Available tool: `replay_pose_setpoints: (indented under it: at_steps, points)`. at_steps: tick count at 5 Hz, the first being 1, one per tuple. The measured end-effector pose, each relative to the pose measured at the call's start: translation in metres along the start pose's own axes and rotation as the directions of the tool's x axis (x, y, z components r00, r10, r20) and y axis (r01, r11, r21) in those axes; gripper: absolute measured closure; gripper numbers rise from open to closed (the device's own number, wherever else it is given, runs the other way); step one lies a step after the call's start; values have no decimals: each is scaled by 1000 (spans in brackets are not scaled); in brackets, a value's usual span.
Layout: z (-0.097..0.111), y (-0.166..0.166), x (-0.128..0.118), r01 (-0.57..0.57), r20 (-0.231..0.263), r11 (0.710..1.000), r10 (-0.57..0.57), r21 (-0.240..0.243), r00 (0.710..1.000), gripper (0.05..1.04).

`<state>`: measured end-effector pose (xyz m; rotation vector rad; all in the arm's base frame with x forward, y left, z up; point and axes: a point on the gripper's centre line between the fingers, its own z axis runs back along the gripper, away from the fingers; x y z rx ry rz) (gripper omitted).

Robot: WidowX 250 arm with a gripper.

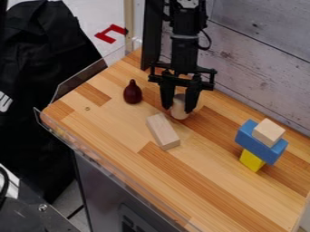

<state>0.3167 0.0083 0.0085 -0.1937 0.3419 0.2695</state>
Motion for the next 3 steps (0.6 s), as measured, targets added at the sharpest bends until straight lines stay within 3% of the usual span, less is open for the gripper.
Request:
replay_pose_setpoints:
  at_steps: [2, 3]
  points:
    - [-1, -3, 4, 16, 2, 1000, -16, 3, 1000, 587]
    - [-4, -4, 5, 21, -11, 1000, -21, 6, 1000, 533]
